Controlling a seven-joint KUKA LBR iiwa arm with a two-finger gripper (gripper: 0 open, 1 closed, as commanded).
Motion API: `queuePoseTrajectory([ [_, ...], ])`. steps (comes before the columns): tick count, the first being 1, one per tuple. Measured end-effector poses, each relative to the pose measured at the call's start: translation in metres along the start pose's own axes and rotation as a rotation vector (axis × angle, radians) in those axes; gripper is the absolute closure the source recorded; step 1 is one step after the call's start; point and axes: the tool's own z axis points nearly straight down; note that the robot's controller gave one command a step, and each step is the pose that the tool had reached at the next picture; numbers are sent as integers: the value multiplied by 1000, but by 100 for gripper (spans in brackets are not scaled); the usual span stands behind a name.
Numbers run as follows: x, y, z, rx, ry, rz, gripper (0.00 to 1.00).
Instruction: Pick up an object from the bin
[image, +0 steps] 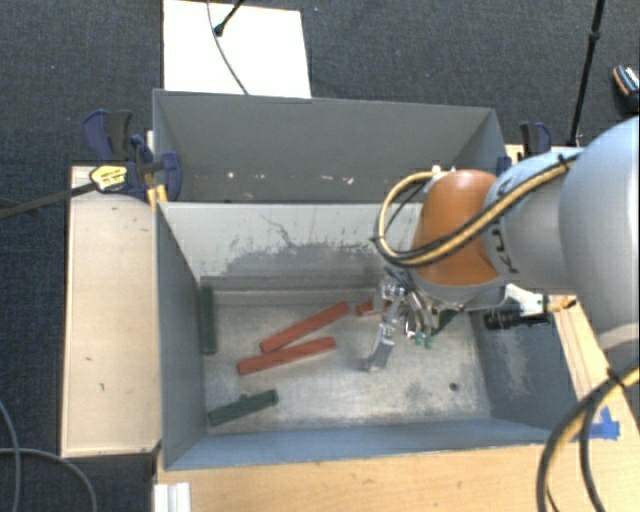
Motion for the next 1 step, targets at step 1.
queuePoseTrajectory([
  [1,-19,25,-14,0,-8,-15,0],
])
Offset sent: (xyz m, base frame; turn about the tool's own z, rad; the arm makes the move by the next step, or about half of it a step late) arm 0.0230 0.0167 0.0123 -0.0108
